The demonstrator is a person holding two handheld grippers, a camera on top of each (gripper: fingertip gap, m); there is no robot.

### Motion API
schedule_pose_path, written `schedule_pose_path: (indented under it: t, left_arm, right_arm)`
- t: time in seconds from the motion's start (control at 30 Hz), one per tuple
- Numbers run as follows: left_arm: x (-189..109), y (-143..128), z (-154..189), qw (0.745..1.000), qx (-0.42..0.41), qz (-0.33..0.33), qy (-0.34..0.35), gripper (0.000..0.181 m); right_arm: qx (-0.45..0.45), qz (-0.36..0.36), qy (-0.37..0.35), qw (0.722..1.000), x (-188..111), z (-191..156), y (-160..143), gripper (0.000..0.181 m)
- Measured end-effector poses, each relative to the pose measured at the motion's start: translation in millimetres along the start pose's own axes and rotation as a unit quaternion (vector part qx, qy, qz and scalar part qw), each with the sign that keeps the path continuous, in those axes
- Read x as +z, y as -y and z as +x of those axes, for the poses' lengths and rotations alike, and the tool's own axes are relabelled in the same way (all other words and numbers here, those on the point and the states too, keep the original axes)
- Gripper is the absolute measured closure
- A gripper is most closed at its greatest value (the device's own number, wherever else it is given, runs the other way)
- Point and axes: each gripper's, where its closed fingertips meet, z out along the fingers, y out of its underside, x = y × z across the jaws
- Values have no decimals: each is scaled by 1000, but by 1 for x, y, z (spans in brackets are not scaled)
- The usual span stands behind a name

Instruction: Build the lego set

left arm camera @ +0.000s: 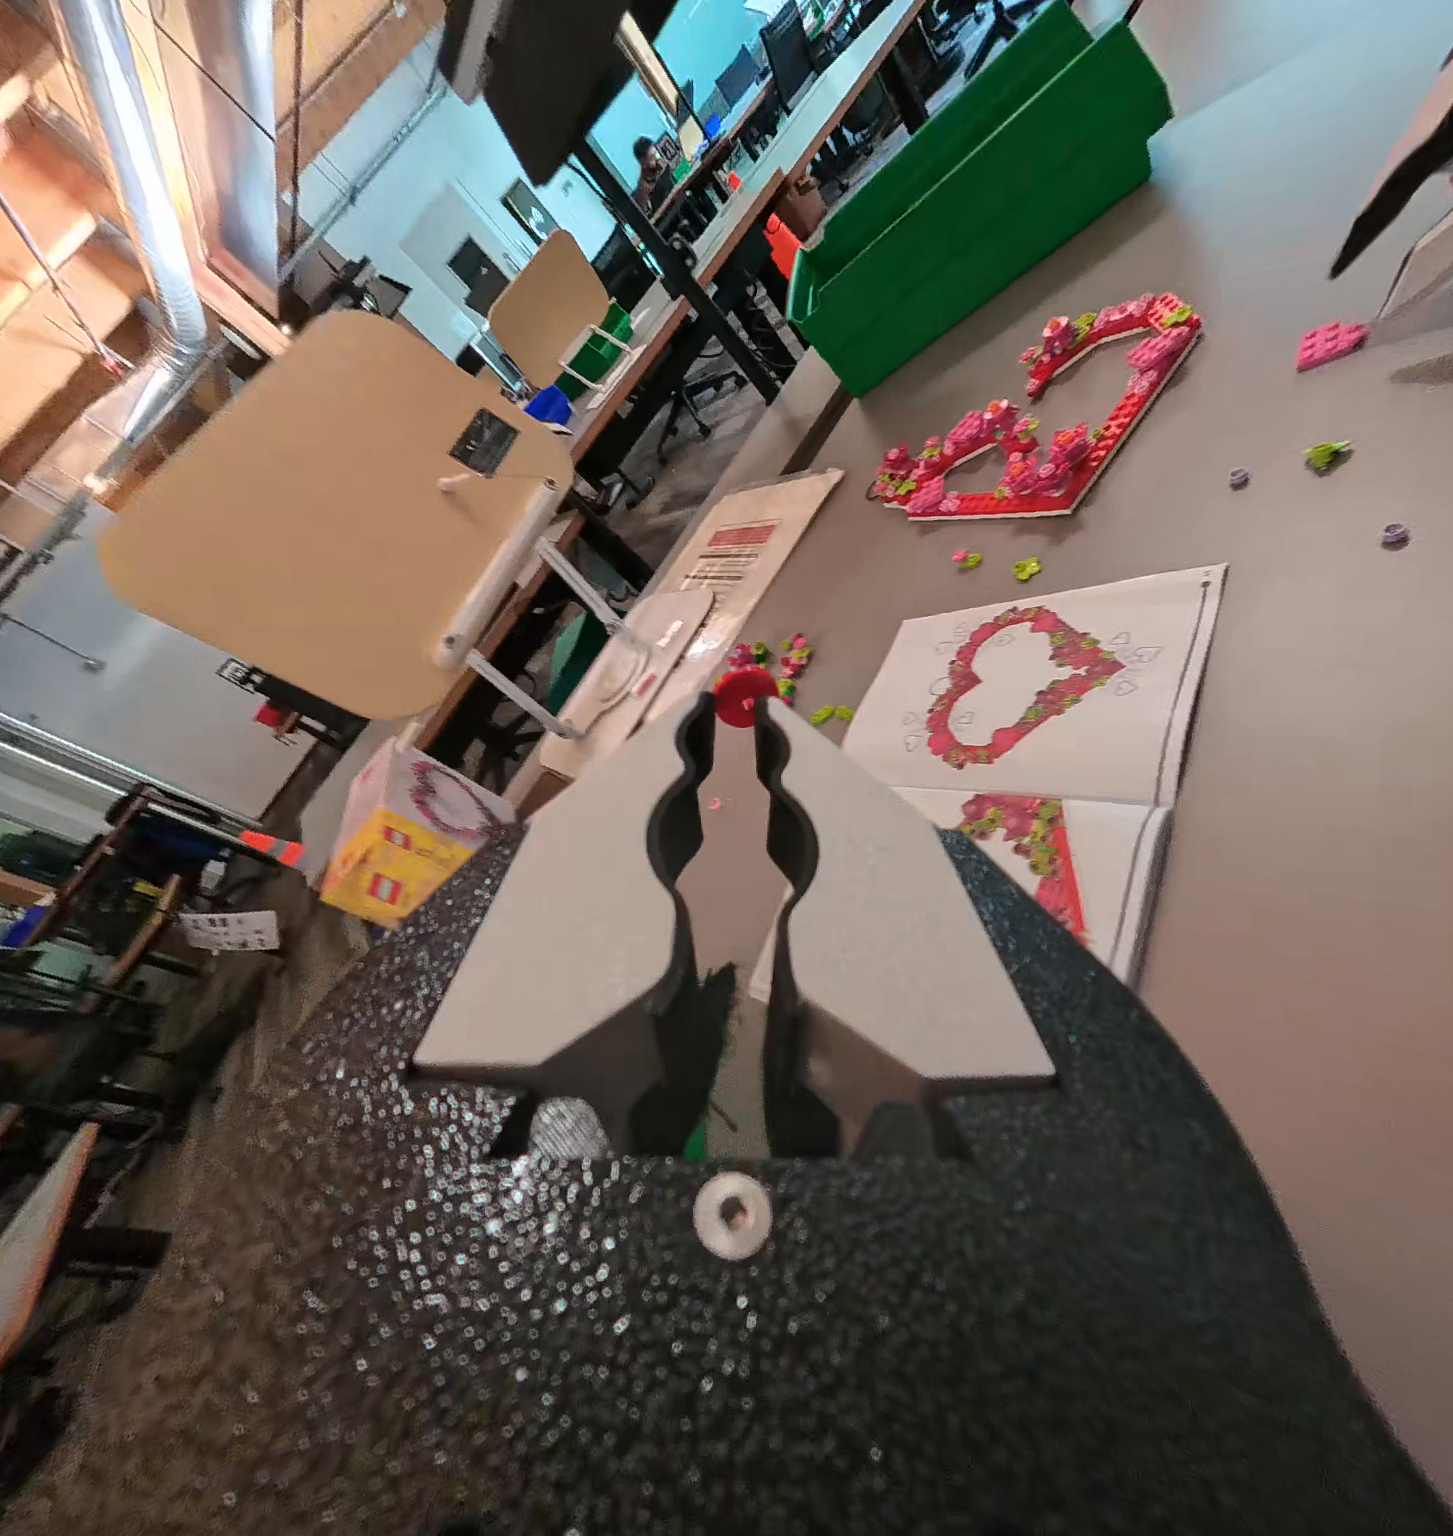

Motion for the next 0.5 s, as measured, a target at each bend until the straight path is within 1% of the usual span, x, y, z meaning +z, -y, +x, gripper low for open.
schedule_pose_path:
  t: [0.07,0.33,0.5]
  left_arm:
    - [5,-4,11,1000,-24,-2,-9,174]
    - [18,-15,28,992,-124,3,13,174]
    - [31,-22,42,987,-161,5,10,174]
  right_arm:
    - [8,-8,12,1000,5,1,-4,140]
    - [-2,-41,30,999,17,8,-11,142]
    - [-10,-47,29,998,20,10,-11,148]
